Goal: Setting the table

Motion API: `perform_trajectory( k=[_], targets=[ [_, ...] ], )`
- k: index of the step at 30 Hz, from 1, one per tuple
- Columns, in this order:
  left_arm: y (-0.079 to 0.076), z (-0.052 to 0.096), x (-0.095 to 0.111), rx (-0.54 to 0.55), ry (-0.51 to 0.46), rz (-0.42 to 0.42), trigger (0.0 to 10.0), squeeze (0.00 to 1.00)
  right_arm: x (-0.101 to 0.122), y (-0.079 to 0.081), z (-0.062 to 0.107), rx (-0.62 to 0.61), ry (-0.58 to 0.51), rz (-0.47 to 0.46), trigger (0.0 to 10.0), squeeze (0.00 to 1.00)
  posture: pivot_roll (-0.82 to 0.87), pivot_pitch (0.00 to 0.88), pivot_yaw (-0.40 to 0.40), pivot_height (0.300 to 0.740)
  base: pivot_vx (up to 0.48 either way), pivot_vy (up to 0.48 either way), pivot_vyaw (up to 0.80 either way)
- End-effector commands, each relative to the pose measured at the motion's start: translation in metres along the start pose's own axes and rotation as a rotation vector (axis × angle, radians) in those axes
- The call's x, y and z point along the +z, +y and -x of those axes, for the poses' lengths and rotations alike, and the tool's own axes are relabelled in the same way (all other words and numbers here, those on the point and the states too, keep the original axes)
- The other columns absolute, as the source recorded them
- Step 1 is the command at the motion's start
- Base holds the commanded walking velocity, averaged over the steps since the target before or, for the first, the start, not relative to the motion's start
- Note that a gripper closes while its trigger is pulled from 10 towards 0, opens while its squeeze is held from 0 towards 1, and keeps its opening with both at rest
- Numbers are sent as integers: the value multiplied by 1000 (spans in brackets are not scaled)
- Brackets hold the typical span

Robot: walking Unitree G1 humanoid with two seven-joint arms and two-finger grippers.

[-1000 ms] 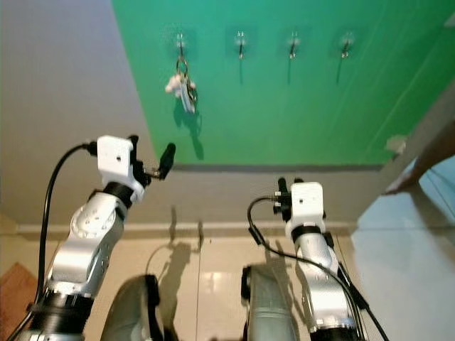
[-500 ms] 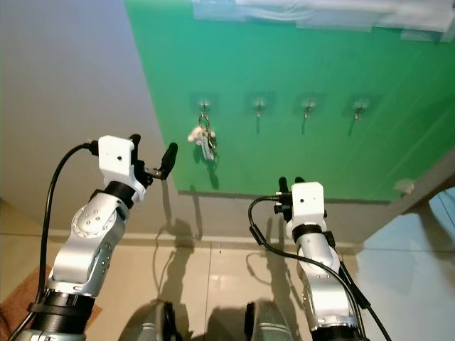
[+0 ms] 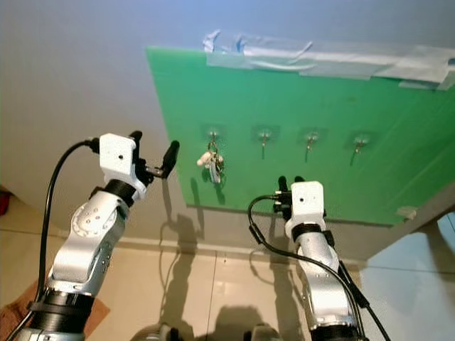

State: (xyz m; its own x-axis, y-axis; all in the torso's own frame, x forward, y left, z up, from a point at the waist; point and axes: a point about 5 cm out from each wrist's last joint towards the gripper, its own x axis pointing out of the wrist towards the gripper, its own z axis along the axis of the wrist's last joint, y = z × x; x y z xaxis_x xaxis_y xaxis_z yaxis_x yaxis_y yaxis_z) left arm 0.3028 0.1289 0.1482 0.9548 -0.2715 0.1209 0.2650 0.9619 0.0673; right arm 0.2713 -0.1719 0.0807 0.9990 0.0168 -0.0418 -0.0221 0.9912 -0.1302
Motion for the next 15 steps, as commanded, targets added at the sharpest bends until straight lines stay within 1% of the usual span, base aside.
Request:
perform_trajectory(
  k=[1,3,4,6,7,9,10,12,14,15],
  targets=[
    [10,5,-7,59,23,6,10000,0,-1,-1,2,-8,2,-21,10000,0,-164,55,26,740,0,0,0],
    [14,13,-18,94,79,36,10000,0,-1,-2,3,-17,1,-46,10000,0,-164,55,26,740,0,0,0],
    [14,15,-21,98,91,34,10000,0,-1,-2,3,-20,2,-49,10000,0,-164,55,26,740,0,0,0],
    [11,21,-27,61,120,32,10000,0,-1,-3,2,-24,5,-44,10000,0,-159,52,27,740,0,0,0],
    [7,25,-30,14,128,4,10000,0,-1,-3,2,-24,6,-40,10000,0,-153,50,26,740,0,0,0],
    [0,32,-32,-71,118,-61,10000,0,-1,-2,1,-18,-2,-39,10000,0,-153,50,26,740,0,0,0],
    [-2,34,-32,-97,117,-69,10000,0,-1,-2,1,-16,-3,-37,10000,0,-146,48,24,740,0,0,0],
    [-3,36,-32,-107,115,-58,10000,0,0,-1,0,-14,-2,-34,10000,0,-146,48,24,740,0,0,0],
    [-2,35,-30,-98,108,-43,10000,0,0,-1,-1,-11,-4,-32,10000,0,-139,43,23,740,0,0,0],
    [-4,32,-25,-97,85,-37,10000,0,1,1,-2,-2,-7,-27,10000,0,-139,43,23,740,0,0,0]
  ],
)
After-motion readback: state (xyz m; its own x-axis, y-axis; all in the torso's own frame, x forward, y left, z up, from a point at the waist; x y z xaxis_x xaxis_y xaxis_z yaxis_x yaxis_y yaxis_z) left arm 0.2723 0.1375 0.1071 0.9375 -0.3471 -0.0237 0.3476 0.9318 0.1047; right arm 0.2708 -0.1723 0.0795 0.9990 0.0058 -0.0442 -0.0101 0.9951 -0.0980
